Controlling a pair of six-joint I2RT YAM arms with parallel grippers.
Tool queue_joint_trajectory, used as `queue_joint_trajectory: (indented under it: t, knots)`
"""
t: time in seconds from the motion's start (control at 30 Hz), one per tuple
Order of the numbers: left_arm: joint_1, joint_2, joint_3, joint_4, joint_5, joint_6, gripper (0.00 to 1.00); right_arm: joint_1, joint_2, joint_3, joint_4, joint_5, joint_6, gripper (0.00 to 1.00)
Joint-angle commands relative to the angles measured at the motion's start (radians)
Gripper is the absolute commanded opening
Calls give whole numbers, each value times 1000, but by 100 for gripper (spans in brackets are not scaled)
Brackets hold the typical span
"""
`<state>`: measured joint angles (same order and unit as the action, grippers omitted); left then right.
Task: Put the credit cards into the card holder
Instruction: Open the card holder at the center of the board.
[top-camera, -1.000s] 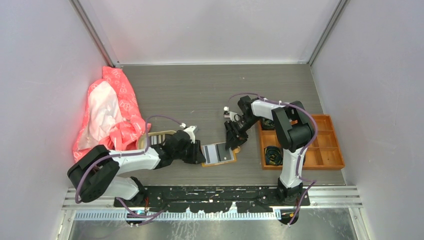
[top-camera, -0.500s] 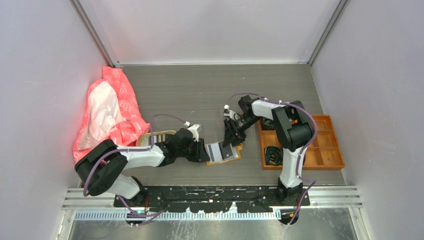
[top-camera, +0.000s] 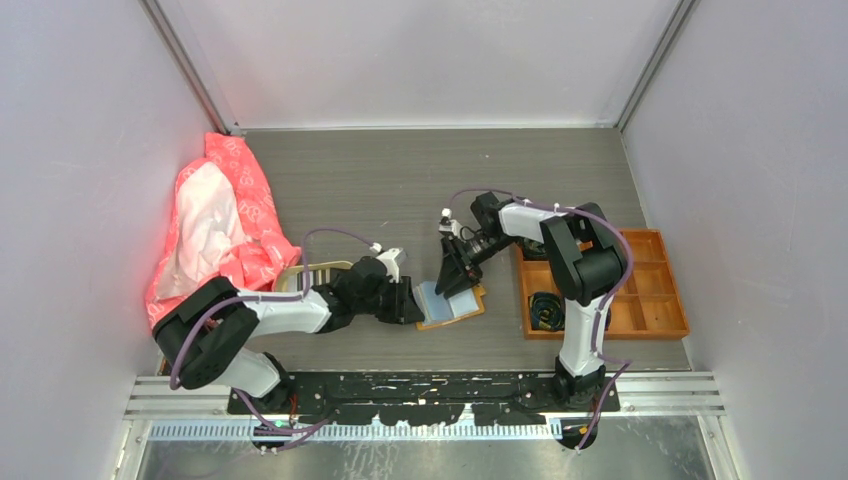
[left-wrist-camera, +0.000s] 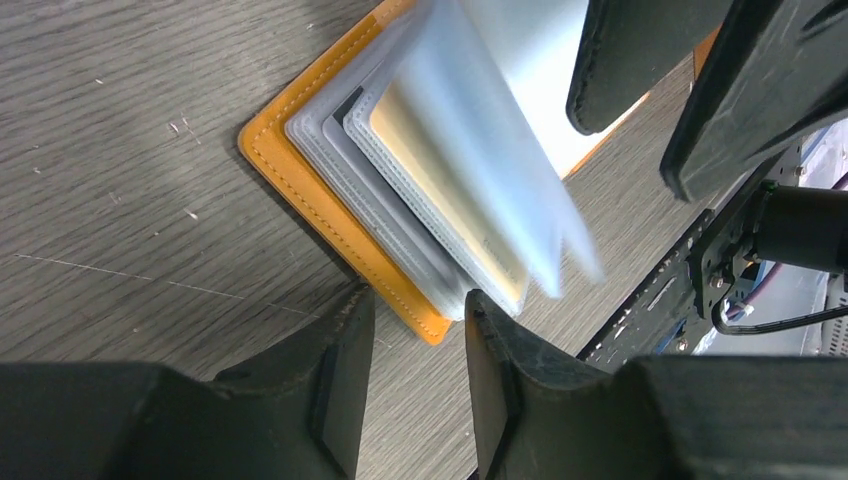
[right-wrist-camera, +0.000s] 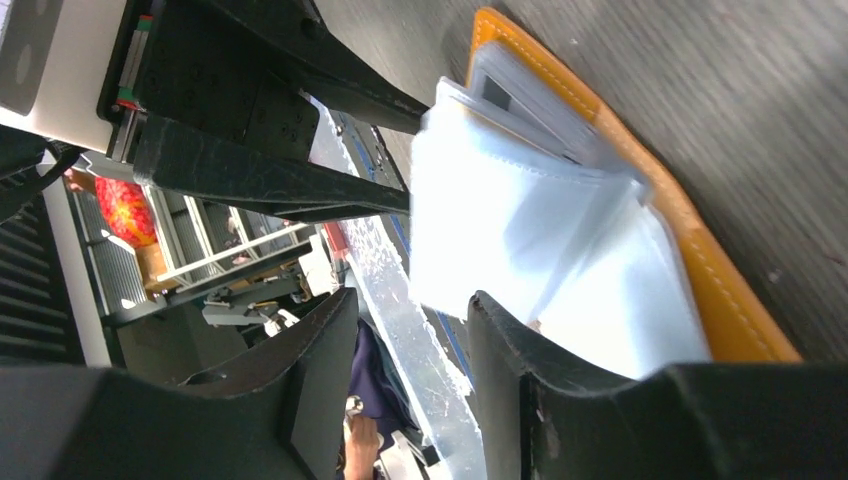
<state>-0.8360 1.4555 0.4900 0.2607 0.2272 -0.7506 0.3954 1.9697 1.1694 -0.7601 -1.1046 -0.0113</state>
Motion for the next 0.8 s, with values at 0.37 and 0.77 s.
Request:
queue_joint_trajectory:
  t: [0.37, 0.77]
  knots:
    - [-3, -305, -70, -177, -107, 33, 43, 39, -95, 15, 22, 158, -31, 48]
    - [-4, -185, 16, -15, 16, 34, 42, 74, -198, 52, -113, 591, -245, 47]
